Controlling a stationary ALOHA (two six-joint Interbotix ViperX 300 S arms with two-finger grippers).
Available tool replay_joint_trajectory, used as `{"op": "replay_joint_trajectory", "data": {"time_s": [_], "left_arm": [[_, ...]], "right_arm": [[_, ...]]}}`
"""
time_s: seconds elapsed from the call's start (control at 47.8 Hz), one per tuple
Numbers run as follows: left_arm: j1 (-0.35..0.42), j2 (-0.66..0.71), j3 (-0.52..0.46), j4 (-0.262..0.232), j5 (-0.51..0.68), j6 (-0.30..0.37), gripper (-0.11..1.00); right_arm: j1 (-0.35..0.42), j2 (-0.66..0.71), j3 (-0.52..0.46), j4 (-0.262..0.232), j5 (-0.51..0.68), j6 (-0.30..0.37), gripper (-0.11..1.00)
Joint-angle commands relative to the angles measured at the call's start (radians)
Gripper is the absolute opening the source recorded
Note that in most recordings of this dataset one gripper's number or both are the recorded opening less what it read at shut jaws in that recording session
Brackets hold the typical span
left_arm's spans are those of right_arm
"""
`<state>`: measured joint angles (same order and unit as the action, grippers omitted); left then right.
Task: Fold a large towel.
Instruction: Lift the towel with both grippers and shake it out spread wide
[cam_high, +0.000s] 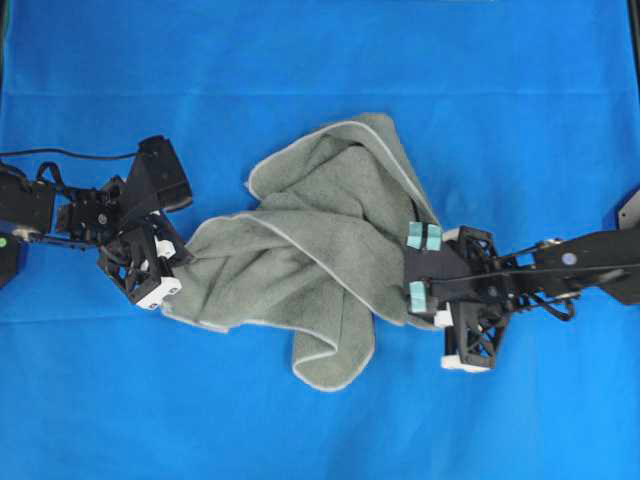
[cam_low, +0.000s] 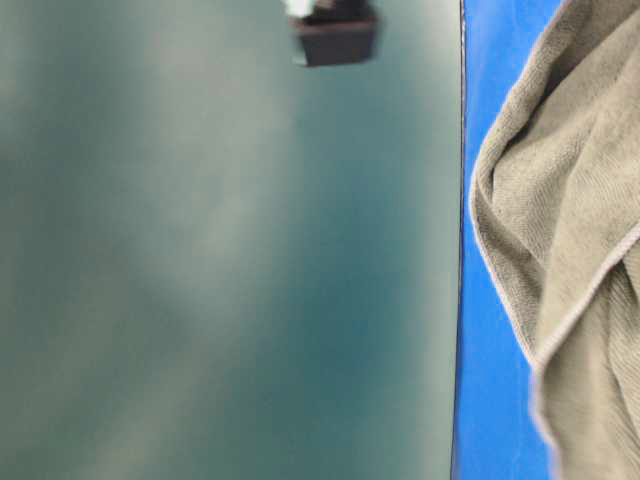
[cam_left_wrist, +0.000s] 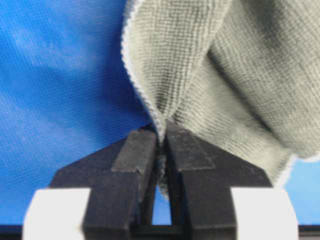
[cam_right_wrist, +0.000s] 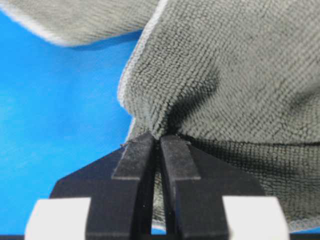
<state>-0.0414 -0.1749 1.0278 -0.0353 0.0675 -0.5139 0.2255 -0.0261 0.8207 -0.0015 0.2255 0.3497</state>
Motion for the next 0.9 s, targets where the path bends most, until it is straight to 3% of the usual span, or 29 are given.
{"op": "replay_joint_trajectory", "data": {"time_s": [0.0, 0.146, 0.335, 0.544, 0.753, 0.879], "left_arm": [[0.002, -0.094, -0.066, 0.009, 0.112, 0.015, 0.01], [0.017, -0.212, -0.15, 0.011, 0.27, 0.091, 0.01], [0.081, -0.353, -0.287, 0.012, 0.416, 0.212, 0.01], [0.179, -0.414, -0.465, 0.026, 0.577, 0.345, 0.01], [0.295, -0.396, -0.686, 0.026, 0.683, 0.505, 0.01], [0.354, -0.367, -0.811, 0.026, 0.781, 0.557, 0.01]], "right_arm": [[0.003, -0.112, -0.023, -0.021, 0.025, -0.005, 0.02], [0.0, -0.278, -0.023, -0.094, 0.06, -0.008, 0.02], [-0.031, -0.532, -0.064, -0.225, 0.155, -0.003, 0.02], [-0.118, -0.77, -0.138, -0.342, 0.23, 0.002, 0.02], [-0.239, -0.874, -0.262, -0.419, 0.282, 0.002, 0.02], [-0.293, -0.877, -0.359, -0.462, 0.344, -0.005, 0.02]]}}
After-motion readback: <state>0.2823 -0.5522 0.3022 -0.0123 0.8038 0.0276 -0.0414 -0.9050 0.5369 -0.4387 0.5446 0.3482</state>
